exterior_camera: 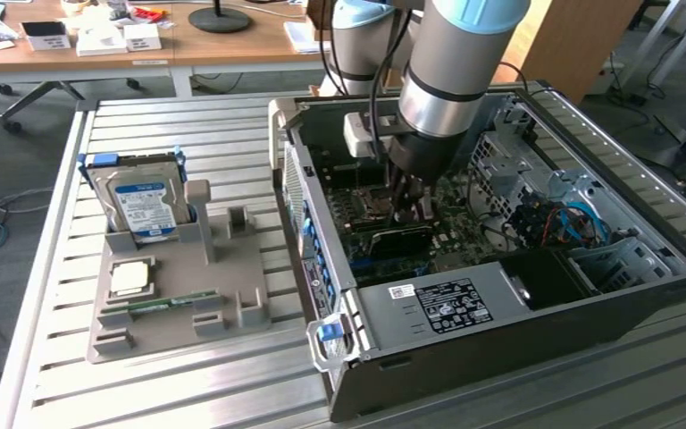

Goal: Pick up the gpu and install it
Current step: 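Press down on the gpu until it lock into place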

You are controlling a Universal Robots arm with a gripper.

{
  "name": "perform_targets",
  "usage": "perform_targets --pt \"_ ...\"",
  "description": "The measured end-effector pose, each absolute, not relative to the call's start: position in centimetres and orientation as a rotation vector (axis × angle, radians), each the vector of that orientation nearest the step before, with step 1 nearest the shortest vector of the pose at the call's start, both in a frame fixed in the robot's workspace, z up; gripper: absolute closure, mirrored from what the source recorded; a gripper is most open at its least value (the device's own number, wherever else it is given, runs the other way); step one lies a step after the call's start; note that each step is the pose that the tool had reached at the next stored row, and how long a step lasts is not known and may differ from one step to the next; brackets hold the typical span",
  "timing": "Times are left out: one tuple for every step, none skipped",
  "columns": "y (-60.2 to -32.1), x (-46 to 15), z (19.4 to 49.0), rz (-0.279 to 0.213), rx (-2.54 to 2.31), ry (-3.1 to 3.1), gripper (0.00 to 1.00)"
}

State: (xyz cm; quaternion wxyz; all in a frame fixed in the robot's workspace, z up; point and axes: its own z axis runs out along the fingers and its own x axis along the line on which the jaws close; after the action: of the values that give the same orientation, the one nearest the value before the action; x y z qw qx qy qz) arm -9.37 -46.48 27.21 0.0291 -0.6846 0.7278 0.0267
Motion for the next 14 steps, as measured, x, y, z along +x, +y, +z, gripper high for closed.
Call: perform_targets --pt "-46.48 -9.37 27.11 0.082 -2.112 2.245 0.89" --pt "-46.48 -9.37 27.10 0.082 -2.112 2.245 0.89" --pt "-46.48 -9.37 27.11 0.082 -2.112 2.245 0.89" --pt "-46.48 -9.37 27.10 0.082 -2.112 2.245 0.89" --pt "-46.48 -9.37 27.10 0.082 -2.112 2.245 0.89" --pt "-46.48 -9.37 27.09 0.082 -2.112 2.245 0.89" --pt "-46.48 -9.37 27.07 0.082 -2.112 2.245 0.89" --pt "-46.48 -9.37 27.04 0.082 -2.112 2.245 0.89" --pt "-46.48 -9.37 27.02 0.082 -2.112 2.245 0.89" --pt "-46.48 -9.37 27.02 0.082 -2.112 2.245 0.89" --pt "-46.48 -9.37 27.02 0.082 -2.112 2.245 0.89" --pt "-46.48 -9.37 27.02 0.082 -2.112 2.245 0.89" --pt "-46.48 -9.37 27.02 0.082 -2.112 2.245 0.89" --pt "-46.48 -9.37 27.02 0.082 -2.112 2.245 0.89"
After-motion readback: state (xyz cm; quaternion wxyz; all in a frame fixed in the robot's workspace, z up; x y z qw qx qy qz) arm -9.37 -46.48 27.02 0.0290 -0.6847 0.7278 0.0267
